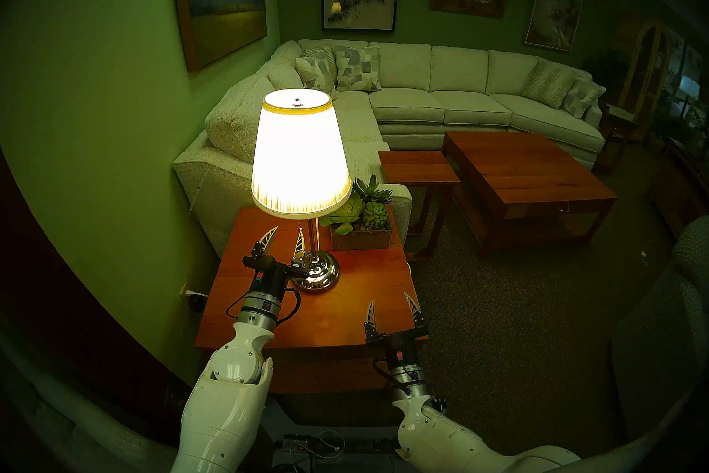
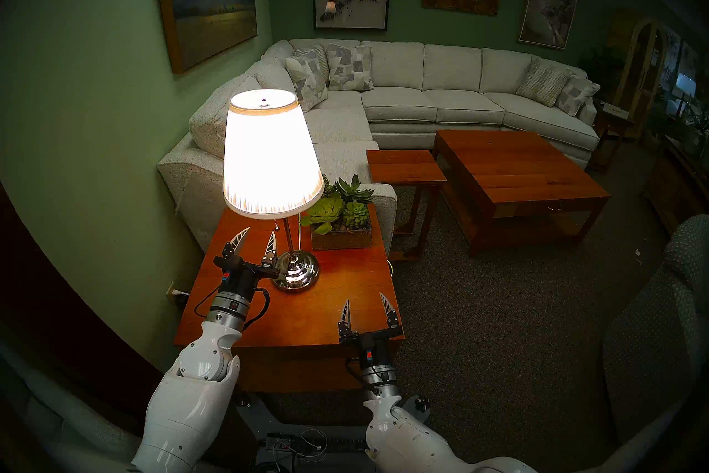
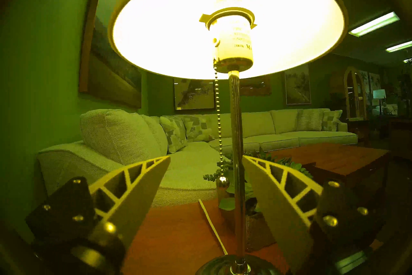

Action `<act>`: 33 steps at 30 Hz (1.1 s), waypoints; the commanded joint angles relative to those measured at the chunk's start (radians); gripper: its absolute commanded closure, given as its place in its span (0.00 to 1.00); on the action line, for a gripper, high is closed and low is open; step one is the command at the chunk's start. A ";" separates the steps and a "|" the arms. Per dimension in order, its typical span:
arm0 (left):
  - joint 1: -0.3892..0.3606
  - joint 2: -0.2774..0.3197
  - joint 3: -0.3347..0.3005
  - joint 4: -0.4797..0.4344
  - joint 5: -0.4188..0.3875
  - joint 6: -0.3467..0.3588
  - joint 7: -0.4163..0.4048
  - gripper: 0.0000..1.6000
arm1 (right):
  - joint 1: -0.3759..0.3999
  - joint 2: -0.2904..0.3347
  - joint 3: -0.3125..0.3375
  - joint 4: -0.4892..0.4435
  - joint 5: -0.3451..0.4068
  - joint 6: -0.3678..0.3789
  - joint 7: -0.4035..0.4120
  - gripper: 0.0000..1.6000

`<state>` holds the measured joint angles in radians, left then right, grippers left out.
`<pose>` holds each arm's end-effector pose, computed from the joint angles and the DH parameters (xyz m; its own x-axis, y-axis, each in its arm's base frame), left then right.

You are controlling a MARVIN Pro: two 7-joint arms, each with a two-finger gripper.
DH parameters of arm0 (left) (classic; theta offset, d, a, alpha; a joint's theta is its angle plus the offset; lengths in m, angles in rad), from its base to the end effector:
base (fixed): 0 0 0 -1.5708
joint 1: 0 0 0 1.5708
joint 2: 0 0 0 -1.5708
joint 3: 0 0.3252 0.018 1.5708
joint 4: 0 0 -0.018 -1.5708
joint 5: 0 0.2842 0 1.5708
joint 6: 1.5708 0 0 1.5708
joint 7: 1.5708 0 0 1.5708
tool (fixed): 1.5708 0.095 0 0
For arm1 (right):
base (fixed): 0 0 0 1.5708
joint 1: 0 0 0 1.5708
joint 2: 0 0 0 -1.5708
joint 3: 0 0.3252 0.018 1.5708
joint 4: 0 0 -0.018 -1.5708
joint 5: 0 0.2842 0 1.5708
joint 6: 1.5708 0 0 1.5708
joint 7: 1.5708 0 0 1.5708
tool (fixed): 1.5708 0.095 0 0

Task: Pull on string to turn on lamp

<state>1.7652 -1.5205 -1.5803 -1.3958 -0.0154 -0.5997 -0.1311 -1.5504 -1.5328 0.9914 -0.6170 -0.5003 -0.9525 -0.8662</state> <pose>0.3052 0.0098 -0.4203 -0.2285 -0.0370 0.9728 -0.1221 -0.9903 -0.0664 0.2442 0.0843 -0.5497 -0.2190 0.2379 0.9463 0.0953 -0.9600 0.2634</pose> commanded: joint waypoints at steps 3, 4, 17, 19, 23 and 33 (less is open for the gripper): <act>0.017 0.013 -0.032 -0.047 -0.047 -0.018 -0.003 0.00 | 0.014 0.000 0.002 -0.022 -0.002 -0.001 -0.006 0.00; 0.017 0.013 -0.032 -0.047 -0.047 -0.018 -0.003 0.00 | 0.014 0.000 0.002 -0.022 -0.002 -0.001 -0.006 0.00; 0.093 0.013 -0.033 -0.041 -0.202 -0.083 -0.078 0.00 | 0.014 0.001 0.001 -0.023 -0.002 0.000 -0.006 0.00; 0.101 0.013 -0.032 -0.045 -0.213 -0.088 -0.085 0.00 | 0.013 0.000 0.003 -0.023 -0.003 0.000 -0.006 0.00; 0.112 0.015 -0.033 -0.043 -0.222 -0.114 -0.098 0.00 | 0.013 -0.001 0.003 -0.023 -0.003 0.000 -0.006 0.00; 0.113 0.017 -0.036 -0.034 -0.240 -0.126 -0.114 0.00 | 0.014 0.000 0.001 -0.023 -0.002 -0.001 -0.006 0.00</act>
<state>1.8939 -1.5056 -1.6162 -1.4046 -0.2437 -0.6941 -0.2342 -1.5504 -1.5327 0.9917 -0.6175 -0.5004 -0.9526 -0.8663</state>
